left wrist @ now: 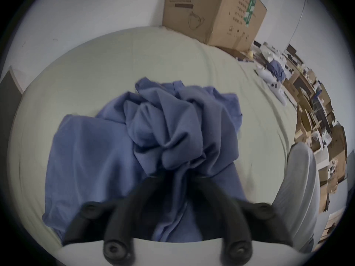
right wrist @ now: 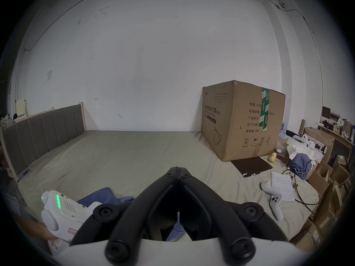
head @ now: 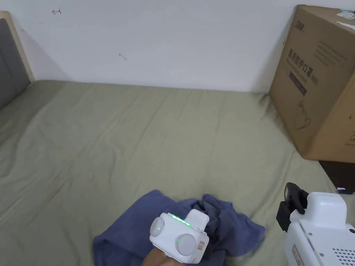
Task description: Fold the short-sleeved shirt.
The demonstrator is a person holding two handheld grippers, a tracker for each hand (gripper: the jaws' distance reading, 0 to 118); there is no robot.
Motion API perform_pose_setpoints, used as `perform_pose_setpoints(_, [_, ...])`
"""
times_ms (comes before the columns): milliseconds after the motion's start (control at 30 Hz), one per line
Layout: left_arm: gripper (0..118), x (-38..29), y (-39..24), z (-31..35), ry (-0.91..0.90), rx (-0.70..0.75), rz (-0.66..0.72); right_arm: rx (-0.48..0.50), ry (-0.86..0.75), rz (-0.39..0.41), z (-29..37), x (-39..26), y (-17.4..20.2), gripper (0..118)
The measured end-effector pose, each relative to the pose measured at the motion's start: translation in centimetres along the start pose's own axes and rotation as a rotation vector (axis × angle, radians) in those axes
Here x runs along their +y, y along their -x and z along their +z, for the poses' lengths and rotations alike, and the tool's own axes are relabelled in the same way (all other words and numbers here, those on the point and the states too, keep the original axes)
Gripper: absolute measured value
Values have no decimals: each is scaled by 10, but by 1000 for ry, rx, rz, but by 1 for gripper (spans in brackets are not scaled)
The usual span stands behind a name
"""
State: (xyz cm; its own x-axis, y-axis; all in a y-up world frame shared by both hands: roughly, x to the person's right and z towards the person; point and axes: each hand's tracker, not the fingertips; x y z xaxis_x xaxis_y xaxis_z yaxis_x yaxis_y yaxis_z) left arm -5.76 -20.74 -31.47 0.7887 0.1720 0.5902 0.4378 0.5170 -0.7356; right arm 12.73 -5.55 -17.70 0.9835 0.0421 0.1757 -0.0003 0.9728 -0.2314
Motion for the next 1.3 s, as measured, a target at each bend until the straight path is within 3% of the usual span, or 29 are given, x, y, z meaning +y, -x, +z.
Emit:
perform_pose_setpoints(100, [112, 6, 1, 29, -90, 17, 18, -2, -7, 2, 1, 4, 1, 0])
perform_pose_setpoints(367, [115, 27, 28, 146, -508, 152, 61, -11, -56, -17, 6, 24, 6, 0])
perform_pose_setpoints(600, [113, 11, 59, 226, -819, 403, 36, -14, -108, -11, 9, 41, 10, 0])
perform_pose_setpoints(667, [109, 2, 69, 238, -828, 499, 47, -10, -121, -14, 10, 44, 12, 0])
perform_pose_setpoints(733, [91, -7, 77, 244, -826, 494, 80, -9, -131, -12, 10, 45, 13, 0])
perform_pose_setpoints(800, [87, -15, 84, 248, -861, 519, 101, -5, -135, -13, 10, 46, 14, 0])
perform_pose_setpoints(833, [78, -19, 87, 249, -863, 522, 106, -3, -136, -14, 10, 46, 15, 0])
perform_pose_setpoints(867, [60, -22, 91, 250, -865, 515, 112, 0, -137, -14, 10, 46, 16, 0])
perform_pose_setpoints(900, [25, -23, 94, 250, -845, 486, 117, 2, -138, -14, 10, 47, 17, 0])
perform_pose_setpoints(933, [0, -24, 97, 249, -824, 462, 133, 3, -138, -13, 10, 47, 17, 0])
perform_pose_setpoints(1233, [0, -27, 103, 239, -809, 478, 147, 18, -131, -4, 9, 45, 22, 0])
perform_pose_setpoints(1300, [0, -24, 108, 233, -706, 470, 192, 20, -125, -4, 8, 44, 22, 0])
